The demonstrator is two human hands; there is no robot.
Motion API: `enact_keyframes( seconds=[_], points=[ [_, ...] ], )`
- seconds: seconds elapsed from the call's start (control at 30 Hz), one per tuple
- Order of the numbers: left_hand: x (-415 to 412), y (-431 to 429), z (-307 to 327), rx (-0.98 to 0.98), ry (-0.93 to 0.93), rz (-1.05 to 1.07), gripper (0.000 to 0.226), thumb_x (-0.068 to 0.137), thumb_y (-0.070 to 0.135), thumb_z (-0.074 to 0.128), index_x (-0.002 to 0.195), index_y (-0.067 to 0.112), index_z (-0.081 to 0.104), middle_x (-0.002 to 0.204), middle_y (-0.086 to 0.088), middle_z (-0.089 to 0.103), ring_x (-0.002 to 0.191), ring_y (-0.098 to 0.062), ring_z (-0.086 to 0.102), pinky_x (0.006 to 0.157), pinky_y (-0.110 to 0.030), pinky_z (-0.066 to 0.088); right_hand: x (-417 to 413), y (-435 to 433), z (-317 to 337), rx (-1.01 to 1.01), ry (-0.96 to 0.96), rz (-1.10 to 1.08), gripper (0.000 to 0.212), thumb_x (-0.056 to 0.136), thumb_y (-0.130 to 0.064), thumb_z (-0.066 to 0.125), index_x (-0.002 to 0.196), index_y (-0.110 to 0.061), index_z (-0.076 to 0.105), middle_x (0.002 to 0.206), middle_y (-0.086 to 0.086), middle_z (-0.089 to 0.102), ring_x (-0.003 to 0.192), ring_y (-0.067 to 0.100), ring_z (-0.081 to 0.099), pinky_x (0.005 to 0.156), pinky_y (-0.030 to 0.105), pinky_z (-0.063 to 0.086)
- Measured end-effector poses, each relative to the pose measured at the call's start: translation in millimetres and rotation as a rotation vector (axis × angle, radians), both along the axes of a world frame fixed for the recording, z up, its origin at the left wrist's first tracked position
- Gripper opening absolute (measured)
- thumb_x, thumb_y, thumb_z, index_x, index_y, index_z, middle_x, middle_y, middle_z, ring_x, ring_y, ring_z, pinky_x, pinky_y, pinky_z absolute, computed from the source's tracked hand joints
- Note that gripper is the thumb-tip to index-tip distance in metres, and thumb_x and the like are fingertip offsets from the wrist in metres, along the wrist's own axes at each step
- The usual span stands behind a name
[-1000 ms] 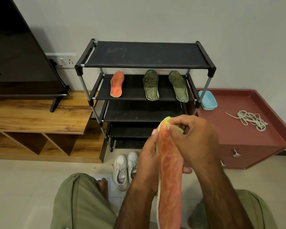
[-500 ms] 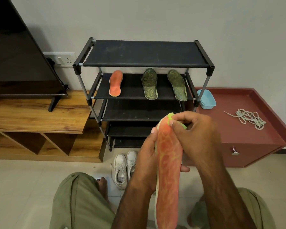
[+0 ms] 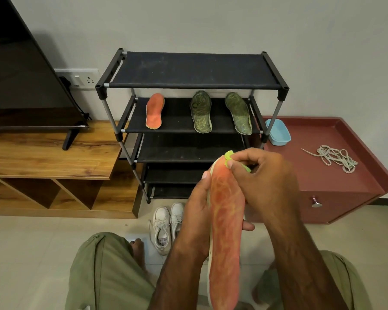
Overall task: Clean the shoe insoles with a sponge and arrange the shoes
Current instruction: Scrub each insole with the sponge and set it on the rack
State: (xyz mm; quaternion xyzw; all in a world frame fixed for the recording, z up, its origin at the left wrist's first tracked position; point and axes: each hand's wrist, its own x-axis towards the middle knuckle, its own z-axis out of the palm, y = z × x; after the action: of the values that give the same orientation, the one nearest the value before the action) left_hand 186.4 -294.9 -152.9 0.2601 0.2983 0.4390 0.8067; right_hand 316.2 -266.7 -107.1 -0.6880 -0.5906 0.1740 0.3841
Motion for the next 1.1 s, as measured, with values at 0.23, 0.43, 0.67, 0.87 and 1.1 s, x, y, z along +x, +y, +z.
enact_keyframes(
  seconds=[0.23,0.43,0.67,0.87,1.1],
  points=[
    [-6.4,7.9,-1.4,0.016,-0.102,-0.003,0.067,0.102,0.06,0.028,0.144,0.018,0.058,0.147,-0.017,0.056,0.078,-0.022,0.069,0.061,-0.04,0.063,33.3,-9.4,15.5,-0.091,-0.068,-0.044,0.003,0.087,-0.035,0.079,0.084,-0.037,0.077,0.073,-0.019,0.069,0.068,0.002,0.062,0.061,0.027,0.046],
    [3.9,6.1,0.4,-0.032,-0.071,-0.055,0.068,0.101,0.062,0.041,0.134,0.007,0.064,0.12,-0.026,0.063,0.085,-0.037,0.068,0.071,-0.048,0.062,6.1,-0.7,15.2,0.036,-0.12,0.135,0.013,0.087,-0.034,0.075,0.099,-0.037,0.077,0.096,-0.016,0.068,0.097,0.014,0.063,0.084,0.044,0.054],
    [-4.6,8.1,4.6,-0.032,-0.086,-0.052,0.073,0.097,0.063,0.035,0.148,0.014,0.053,0.127,-0.021,0.062,0.081,-0.025,0.073,0.06,-0.039,0.062,13.5,-7.4,11.2,-0.227,-0.223,0.16,0.008,0.082,-0.035,0.08,0.085,-0.042,0.078,0.081,-0.027,0.07,0.082,0.0,0.066,0.078,0.034,0.057],
    [-5.6,11.4,6.1,-0.09,-0.088,-0.058,0.079,0.095,0.063,0.039,0.147,0.005,0.051,0.111,-0.024,0.062,0.071,-0.03,0.073,0.055,-0.038,0.061,5.4,-5.0,5.5,-0.057,-0.114,0.059,0.011,0.086,-0.041,0.073,0.097,-0.043,0.077,0.094,-0.018,0.071,0.091,0.007,0.065,0.079,0.041,0.057],
    [4.0,5.0,8.2,-0.105,-0.068,-0.118,0.079,0.093,0.063,0.041,0.144,0.003,0.054,0.107,-0.022,0.064,0.068,-0.032,0.072,0.053,-0.037,0.06,7.4,-4.8,14.9,-0.053,-0.171,0.009,0.01,0.087,-0.038,0.072,0.095,-0.041,0.077,0.092,-0.02,0.072,0.088,0.006,0.066,0.075,0.031,0.053]
  ],
)
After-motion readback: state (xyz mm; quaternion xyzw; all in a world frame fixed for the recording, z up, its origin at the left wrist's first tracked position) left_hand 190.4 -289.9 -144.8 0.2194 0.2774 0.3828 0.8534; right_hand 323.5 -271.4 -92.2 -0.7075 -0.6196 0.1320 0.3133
